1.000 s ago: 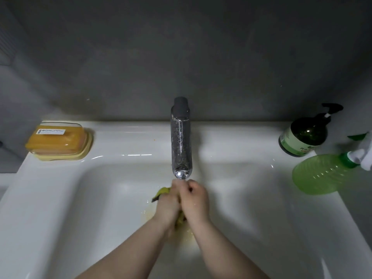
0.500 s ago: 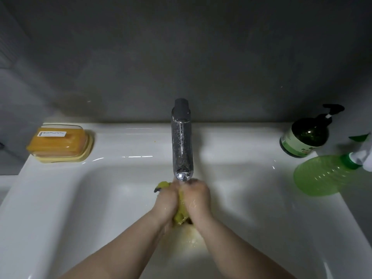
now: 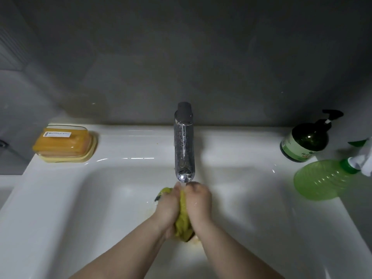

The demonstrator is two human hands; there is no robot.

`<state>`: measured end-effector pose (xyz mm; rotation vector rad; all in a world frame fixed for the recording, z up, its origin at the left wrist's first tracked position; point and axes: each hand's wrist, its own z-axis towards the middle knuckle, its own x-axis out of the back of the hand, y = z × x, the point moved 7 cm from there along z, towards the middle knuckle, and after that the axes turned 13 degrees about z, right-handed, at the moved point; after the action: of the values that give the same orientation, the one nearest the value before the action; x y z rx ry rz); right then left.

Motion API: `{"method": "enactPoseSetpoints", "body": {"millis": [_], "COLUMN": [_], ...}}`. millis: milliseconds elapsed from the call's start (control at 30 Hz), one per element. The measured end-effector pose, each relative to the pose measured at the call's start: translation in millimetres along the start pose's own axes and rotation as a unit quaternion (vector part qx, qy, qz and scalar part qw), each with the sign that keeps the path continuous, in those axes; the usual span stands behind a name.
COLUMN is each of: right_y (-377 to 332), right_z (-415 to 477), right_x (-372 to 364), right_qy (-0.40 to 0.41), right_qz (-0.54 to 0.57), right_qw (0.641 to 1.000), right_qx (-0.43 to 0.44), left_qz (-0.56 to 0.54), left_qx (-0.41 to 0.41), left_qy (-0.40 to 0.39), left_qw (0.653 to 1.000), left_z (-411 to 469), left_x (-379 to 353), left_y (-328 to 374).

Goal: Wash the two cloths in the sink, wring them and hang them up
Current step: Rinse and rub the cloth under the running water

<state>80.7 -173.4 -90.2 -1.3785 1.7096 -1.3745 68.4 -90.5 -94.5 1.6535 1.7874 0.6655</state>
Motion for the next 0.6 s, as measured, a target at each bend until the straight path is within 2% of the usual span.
{"method": "enactPoseSetpoints", "body": {"millis": [67,167,300,400,433,500,600], "right_y": [0,-2,-2,-8,-5,6,32], "right_z": [5,-10,5,-7,-7,11,33], "right_x": [9,-3,13,2,-1,7,24], "right_qy": [0.047,0.025,0.072,0.027,0.014,0.013,-0.006], "right_qz": [0.024,0.031,0.082,0.090,0.074,0.050,0.093], "right_qw": [0.999,0.998,0.994,0.993,0.996,0.998,0.986], "right_qx": [0.010,0.038,0.025,0.065,0.054,-0.022,-0.140], "left_qz": [-0.003,0.005,0.003,-0.013,-0.015,-0.017,-0.061], "left_qx": [0.004,-0.012,0.013,0.006,0.007,0.022,0.057], "left_qy": [-0.019,-0.001,-0.058,-0.034,-0.029,-0.051,-0.117], "left_qw": [1.000,1.000,0.998,0.999,0.999,0.998,0.990], "left_z": [-3,4,-4,5,5,-1,-5], "left_x": [-6,4,-6,3,5,-1,-5], "left_y": [0,7,0,5,6,0,-7]}}
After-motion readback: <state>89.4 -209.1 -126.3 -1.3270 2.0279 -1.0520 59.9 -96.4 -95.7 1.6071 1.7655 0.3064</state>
